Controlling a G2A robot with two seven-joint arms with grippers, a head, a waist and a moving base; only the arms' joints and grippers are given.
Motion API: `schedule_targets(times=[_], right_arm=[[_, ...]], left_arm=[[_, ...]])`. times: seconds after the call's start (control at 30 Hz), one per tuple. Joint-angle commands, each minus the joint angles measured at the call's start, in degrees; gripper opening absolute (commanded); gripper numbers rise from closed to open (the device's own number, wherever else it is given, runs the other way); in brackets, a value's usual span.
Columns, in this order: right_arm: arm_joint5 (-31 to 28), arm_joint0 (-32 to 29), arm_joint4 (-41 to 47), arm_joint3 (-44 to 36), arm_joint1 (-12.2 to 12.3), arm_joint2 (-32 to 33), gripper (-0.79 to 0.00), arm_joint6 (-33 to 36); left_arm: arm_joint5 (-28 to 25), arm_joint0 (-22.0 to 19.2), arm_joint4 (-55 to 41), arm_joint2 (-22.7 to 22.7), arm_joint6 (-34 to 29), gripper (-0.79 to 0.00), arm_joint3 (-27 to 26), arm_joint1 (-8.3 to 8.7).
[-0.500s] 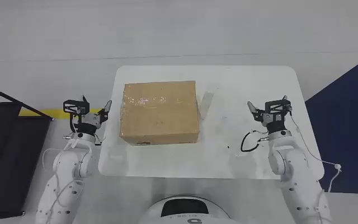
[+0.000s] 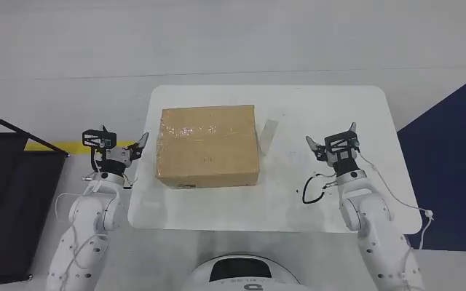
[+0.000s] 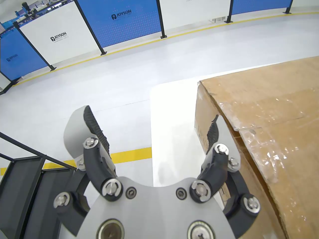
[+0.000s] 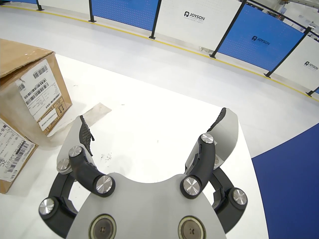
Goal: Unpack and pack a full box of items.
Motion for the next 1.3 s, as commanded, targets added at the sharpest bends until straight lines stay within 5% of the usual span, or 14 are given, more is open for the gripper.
schedule_targets(times=[0.0,0.1,0.3,0.47,0.93,1.0,1.27], right_arm=[[-8.4,2.0,2.5,1.8,0.1,-1.3,0.000,-0.5],[-18.2,8.0,-0.5,5.2,0.3,-5.3,0.000,1.2],[-22.1,17.0,-2.2,10.4,-0.6,-13.0,0.000,5.8],[-25.5,18.6,-0.6,11.8,-0.8,-15.0,0.000,4.2],[-55.6,20.1,15.4,16.6,1.1,-9.7,0.000,-5.1],[-55.6,20.6,15.9,17.4,1.3,-9.2,0.000,-4.9],[-30.7,22.0,7.9,17.0,0.1,-12.3,0.000,1.5]], left_arm=[[0.0,0.0,0.0,0.0,0.0,0.000,0.0,0.00],[0.0,0.0,0.0,0.0,0.0,0.000,0.0,0.00],[0.0,0.0,0.0,0.0,0.0,0.000,0.0,0.00],[0.0,0.0,0.0,0.0,0.0,0.000,0.0,0.00],[0.0,0.0,0.0,0.0,0.0,0.000,0.0,0.00],[0.0,0.0,0.0,0.0,0.0,0.000,0.0,0.00],[0.0,0.0,0.0,0.0,0.0,0.000,0.0,0.00]])
